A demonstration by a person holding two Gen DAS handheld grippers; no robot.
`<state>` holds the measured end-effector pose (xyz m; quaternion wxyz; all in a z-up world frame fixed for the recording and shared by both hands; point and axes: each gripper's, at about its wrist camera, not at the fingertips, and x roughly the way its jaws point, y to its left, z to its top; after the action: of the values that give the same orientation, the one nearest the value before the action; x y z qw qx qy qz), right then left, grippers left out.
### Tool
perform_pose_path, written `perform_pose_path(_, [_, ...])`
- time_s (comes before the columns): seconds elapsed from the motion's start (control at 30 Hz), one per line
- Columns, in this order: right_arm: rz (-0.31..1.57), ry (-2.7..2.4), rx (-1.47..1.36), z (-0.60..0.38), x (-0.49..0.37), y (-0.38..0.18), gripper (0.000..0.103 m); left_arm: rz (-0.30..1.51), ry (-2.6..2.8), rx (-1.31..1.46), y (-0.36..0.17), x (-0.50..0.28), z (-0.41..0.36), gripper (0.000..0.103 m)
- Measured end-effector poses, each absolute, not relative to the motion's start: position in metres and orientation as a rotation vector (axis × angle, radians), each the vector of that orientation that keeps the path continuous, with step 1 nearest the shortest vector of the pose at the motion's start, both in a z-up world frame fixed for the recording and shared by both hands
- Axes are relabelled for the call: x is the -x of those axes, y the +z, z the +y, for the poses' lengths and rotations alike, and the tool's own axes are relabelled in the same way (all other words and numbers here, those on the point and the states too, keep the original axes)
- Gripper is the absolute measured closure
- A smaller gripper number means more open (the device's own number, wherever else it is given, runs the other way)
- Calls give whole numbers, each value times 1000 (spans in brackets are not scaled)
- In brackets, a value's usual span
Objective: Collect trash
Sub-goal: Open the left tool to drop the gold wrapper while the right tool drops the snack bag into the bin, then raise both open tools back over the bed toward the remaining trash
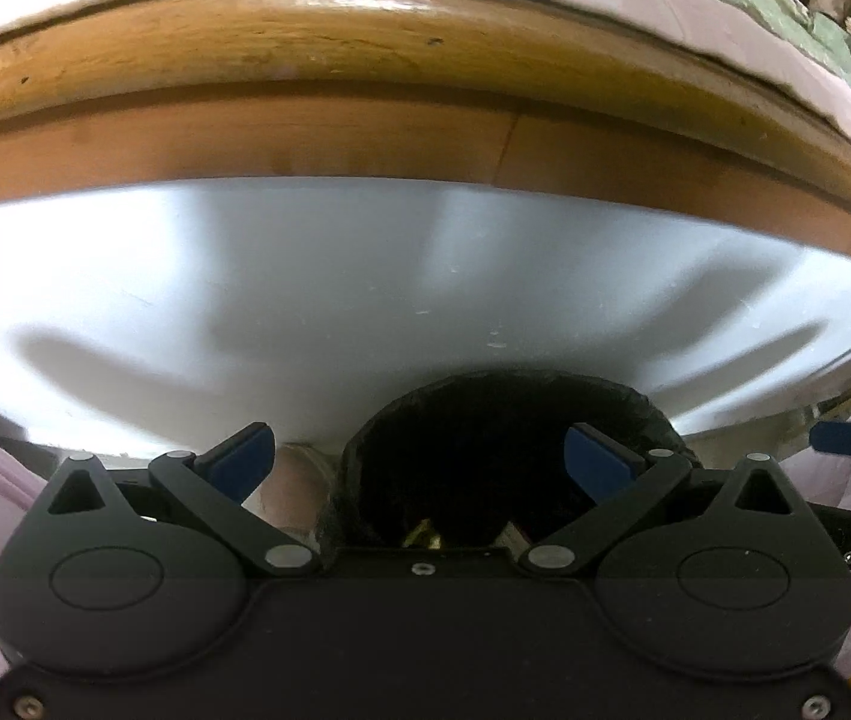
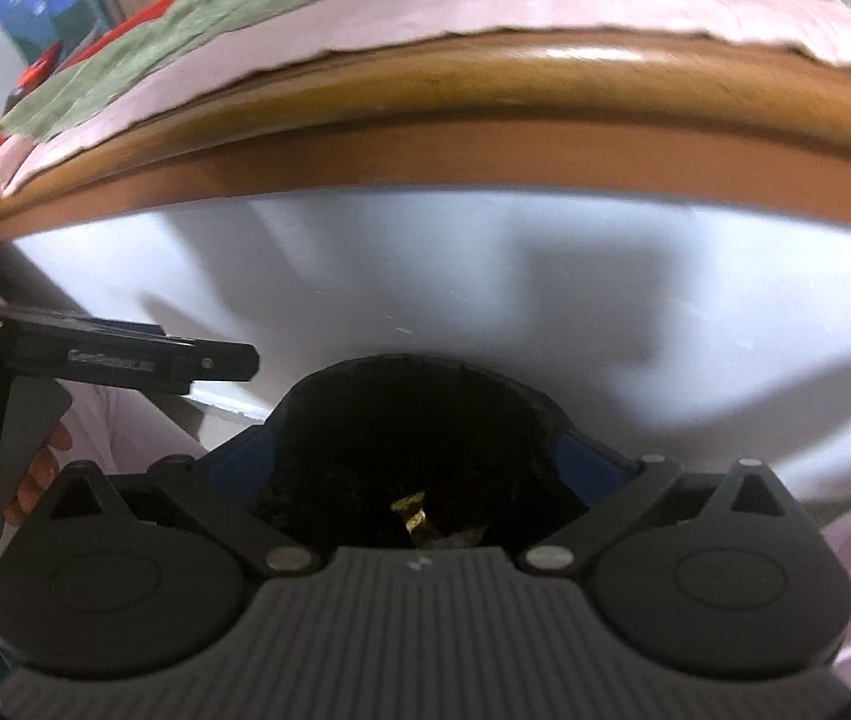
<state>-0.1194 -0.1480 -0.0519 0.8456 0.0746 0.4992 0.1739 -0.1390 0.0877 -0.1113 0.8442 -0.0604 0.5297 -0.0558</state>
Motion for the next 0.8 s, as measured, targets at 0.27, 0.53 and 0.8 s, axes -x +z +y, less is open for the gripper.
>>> perform_pose_path(0.27, [1017,339,-201,-161,120,-41,0,1070,-132,110,-91,140,86,0])
perform_pose_path(0.53, [927,338,-171,-165,126,-9,0,986,-174,96,-49,158,83,0])
perform_pose_path(0.8, [803,337,-116,-170,127,34,0,845,-209,44,14,166,72,0])
